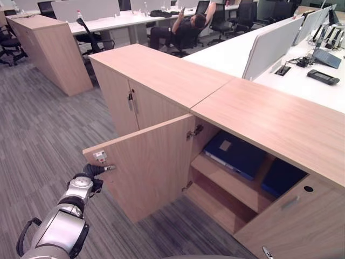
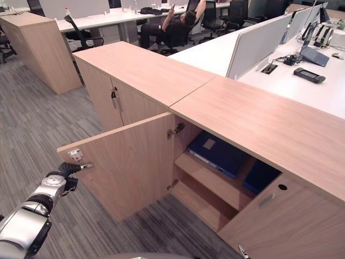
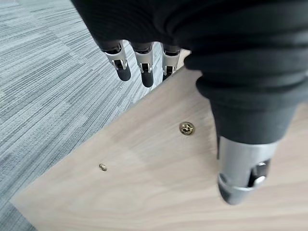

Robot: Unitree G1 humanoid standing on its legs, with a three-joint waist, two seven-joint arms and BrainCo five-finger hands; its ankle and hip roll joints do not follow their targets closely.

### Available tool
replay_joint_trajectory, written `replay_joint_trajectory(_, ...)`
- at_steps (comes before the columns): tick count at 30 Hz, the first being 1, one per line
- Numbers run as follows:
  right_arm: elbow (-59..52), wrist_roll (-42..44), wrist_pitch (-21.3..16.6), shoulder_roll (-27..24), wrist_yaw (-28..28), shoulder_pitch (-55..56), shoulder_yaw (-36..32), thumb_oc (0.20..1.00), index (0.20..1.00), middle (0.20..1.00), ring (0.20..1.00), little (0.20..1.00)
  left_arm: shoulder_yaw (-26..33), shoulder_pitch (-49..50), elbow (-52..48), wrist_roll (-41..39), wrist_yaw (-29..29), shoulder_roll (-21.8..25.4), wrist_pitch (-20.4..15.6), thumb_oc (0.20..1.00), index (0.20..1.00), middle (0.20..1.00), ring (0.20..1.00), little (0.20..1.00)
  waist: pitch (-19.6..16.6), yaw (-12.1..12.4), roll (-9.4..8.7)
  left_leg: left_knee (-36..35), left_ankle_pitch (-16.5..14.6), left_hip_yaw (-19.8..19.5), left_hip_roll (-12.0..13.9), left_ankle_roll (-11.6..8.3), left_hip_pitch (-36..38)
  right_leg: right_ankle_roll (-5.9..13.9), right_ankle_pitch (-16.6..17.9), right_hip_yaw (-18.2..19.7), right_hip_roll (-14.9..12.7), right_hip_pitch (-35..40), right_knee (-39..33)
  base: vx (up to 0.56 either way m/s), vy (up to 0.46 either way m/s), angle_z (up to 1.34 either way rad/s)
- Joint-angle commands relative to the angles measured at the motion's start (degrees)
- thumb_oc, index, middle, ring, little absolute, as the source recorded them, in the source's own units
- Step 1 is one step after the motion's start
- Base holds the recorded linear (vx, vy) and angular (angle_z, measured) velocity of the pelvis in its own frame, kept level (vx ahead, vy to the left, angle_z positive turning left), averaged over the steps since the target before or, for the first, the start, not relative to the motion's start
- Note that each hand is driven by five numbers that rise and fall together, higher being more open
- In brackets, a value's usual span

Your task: Put the empty folder in the office cabinet

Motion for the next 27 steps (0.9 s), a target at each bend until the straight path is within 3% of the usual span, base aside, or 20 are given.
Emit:
replay_joint_trajectory(1, 2.2, 3.2, -0.4, -1.1, -0.6, -4.2, -0.6, 1.0, 1.0, 1.0, 1.0, 1.0, 0.7, -14.9, -2.2, -4.8, -2.8, -9.1, -5.9, 1.0, 1.0, 1.0, 1.0, 1.0, 0.2, -3.8, 2.88, 0.3, -5.3, -1.9, 0.0, -0.21, 0.7, 4.32, -0.7, -1.0, 1.0, -1.7, 0.0, 0.0, 0.0, 0.0)
replay_joint_trajectory(4, 2.0, 3.5, -0.4, -1.0, -0.8, -4.6, -0.6, 1.0, 1.0, 1.0, 1.0, 1.0, -0.8, -14.9, -3.0, -4.2, -3.1, -10.8, -5.9, 1.0, 1.0, 1.0, 1.0, 1.0, 0.0, -4.1, 2.83, 0.3, -5.4, -1.6, 0.0, -0.16, 0.7, 4.34, -0.5, -0.7, 1.1, -2.0, 0.0, 0.0, 0.0, 0.0)
replay_joint_trajectory(8, 3.1, 4.9, 0.5, -0.7, -1.3, -4.9, -1.5, 1.0, 1.0, 1.0, 1.0, 1.0, -6.7, -11.7, -11.3, -3.4, -4.8, -18.0, -5.8, 1.0, 1.0, 1.0, 1.0, 1.0, 0.2, -4.4, 2.7, 0.3, -5.6, -1.3, -0.1, 0.12, 1.0, 4.53, -0.2, -0.2, 1.1, -2.0, 0.0, -0.01, 0.004, 0.02)
replay_joint_trajectory(10, 3.4, 5.2, 0.6, -0.6, -1.4, -4.7, -1.9, 1.0, 1.0, 1.0, 1.0, 1.0, -7.8, -10.7, -13.2, -3.3, -4.8, -19.0, -5.9, 1.0, 1.0, 1.0, 1.0, 1.0, 0.2, -4.3, 2.68, 0.3, -5.6, -1.3, -0.1, 0.18, 1.0, 4.56, -0.1, -0.1, 1.1, -2.0, 0.0, -0.02, 0.006, 0.06)
replay_joint_trajectory(15, 4.7, 7.0, 1.1, 0.8, -2.5, -5.3, -3.0, 1.0, 1.0, 1.0, 1.0, 1.0, -10.8, -3.4, -18.5, -7.6, -6.8, -25.0, -5.2, 1.0, 1.0, 1.0, 1.0, 1.0, 0.8, -4.3, 2.53, 0.3, -5.8, -1.4, -0.3, 0.49, 0.9, 4.6, -0.1, 0.1, 0.9, -2.2, 0.0, -0.02, 0.01, 0.02)
replay_joint_trajectory(19, 4.9, 8.5, 1.2, 2.3, -3.8, -6.8, -2.7, 1.0, 1.0, 1.0, 1.0, 1.0, -17.1, 2.9, -23.8, -12.2, -10.2, -29.7, -3.7, 1.0, 1.0, 1.0, 1.0, 1.0, 1.8, -4.4, 2.4, 0.3, -5.9, -1.5, -0.9, 0.93, 0.1, 4.71, 0.1, 0.3, 0.7, -2.7, 0.0, -0.06, 0.019, 0.02)
replay_joint_trajectory(24, 4.1, 9.7, 1.1, 2.4, -4.4, -7.6, -2.9, 1.0, 1.0, 1.0, 1.0, 1.0, -21.9, 3.2, -33.9, -15.3, -13.7, -28.0, -2.7, 1.0, 1.0, 1.0, 1.0, 1.0, 2.4, -4.4, 2.61, 0.3, -6.0, -2.2, -1.4, 1.19, -0.6, 4.84, 0.3, 0.0, 0.3, -3.0, 0.0, -0.04, 0.015, 0.12)
replay_joint_trajectory(27, 3.3, 10.5, 1.1, 2.0, -4.0, -7.6, -3.9, 1.0, 1.0, 1.0, 1.0, 1.0, -24.7, 0.8, -45.4, -19.9, -17.8, -22.9, -1.8, 1.0, 1.0, 1.0, 1.0, 1.0, 2.5, -4.3, 2.78, 0.4, -6.3, -2.8, -2.2, 1.49, -1.0, 4.84, 0.5, -0.3, -0.3, -3.1, 0.0, -0.04, 0.037, 0.16)
